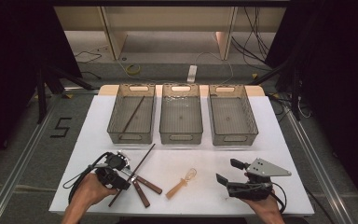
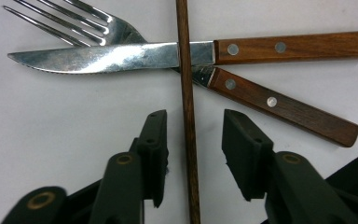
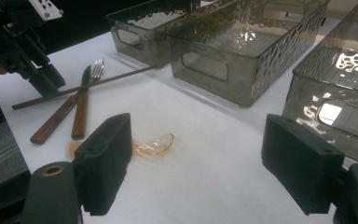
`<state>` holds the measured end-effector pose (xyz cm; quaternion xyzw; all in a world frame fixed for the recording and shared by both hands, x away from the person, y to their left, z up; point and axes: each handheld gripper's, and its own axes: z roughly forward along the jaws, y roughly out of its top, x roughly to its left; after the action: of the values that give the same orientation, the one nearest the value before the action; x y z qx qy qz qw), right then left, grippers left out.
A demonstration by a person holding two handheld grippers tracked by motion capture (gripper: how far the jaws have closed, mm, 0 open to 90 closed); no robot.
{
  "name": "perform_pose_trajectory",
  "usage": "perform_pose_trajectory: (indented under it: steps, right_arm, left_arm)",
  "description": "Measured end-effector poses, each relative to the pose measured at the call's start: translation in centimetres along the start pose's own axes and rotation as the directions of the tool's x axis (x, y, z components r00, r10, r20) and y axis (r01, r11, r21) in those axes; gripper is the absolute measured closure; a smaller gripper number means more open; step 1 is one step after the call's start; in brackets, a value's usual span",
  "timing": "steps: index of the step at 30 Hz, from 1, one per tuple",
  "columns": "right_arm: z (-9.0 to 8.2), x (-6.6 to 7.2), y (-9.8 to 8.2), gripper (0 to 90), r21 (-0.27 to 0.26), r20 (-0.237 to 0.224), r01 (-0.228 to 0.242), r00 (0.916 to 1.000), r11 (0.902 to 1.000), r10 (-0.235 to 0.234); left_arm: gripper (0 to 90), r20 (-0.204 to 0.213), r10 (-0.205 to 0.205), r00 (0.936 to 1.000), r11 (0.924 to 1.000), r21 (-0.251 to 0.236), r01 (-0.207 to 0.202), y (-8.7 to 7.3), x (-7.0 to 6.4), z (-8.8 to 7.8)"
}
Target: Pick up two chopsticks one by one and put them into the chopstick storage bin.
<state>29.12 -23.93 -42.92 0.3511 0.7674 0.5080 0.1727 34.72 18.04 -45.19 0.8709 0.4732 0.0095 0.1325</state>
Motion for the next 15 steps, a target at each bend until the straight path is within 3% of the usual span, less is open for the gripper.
perform_pose_trajectory:
  steps: [8, 15]
  right_arm:
    - [0.00, 0.03, -0.01, 25.3, 0.001, -0.004, 0.001, 1.0000, 1.0000, -0.001]
    - [0.00, 0.08, 0.01, 25.3, 0.001, -0.002, 0.002, 1.0000, 1.0000, -0.002]
  left_arm:
    - [68.0, 0.013, 0.005, 0.9999, 0.9999, 0.009, -0.005, -0.03, 0.08, 0.44]
    - [77.6, -0.006, 0.024, 0.9997, 0.9994, 0.024, -0.024, 0.04, 0.02, 1.05]
